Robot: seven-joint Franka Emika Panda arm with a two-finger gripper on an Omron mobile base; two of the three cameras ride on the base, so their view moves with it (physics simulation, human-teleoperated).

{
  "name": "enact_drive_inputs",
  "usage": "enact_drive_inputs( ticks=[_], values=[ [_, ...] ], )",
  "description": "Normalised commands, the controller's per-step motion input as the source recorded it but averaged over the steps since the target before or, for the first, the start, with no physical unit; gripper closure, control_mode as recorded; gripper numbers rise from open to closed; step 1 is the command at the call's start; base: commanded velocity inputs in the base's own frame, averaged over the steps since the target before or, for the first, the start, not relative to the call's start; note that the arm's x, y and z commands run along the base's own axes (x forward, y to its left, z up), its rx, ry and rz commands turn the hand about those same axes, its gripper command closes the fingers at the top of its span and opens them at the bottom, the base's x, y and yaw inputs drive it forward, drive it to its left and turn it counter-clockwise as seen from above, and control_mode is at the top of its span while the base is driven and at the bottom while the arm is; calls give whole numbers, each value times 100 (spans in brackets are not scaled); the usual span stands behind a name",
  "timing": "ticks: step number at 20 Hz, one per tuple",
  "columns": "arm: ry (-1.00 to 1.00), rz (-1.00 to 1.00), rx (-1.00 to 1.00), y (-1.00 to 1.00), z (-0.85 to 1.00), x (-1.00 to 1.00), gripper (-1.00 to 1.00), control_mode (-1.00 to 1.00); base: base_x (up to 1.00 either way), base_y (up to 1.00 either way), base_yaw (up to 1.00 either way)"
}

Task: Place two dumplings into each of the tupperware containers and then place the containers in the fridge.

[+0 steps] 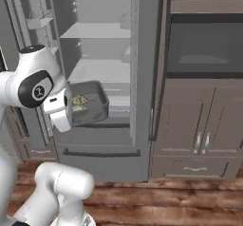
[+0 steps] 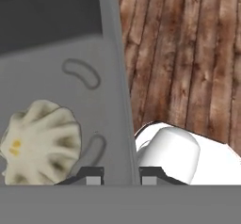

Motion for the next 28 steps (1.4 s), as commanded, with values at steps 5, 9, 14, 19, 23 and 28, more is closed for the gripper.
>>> enact_drive_inputs(
  ticks=[5, 9, 14, 19, 23, 28],
  values=[
    [0, 0, 0, 0, 0, 0, 100, 100, 86, 7, -1],
    [0, 0, 0, 0, 0, 0, 100, 100, 83, 0, 10],
    [0, 0, 0, 0, 0, 0, 100, 100, 93, -16, 13],
    [0, 0, 0, 0, 0, 0, 100, 100, 72, -34, 11],
    [0, 0, 0, 0, 0, 0, 100, 100, 41, -5, 8],
    [0, 0, 0, 0, 0, 0, 100, 100, 31, 0, 10]
  ],
)
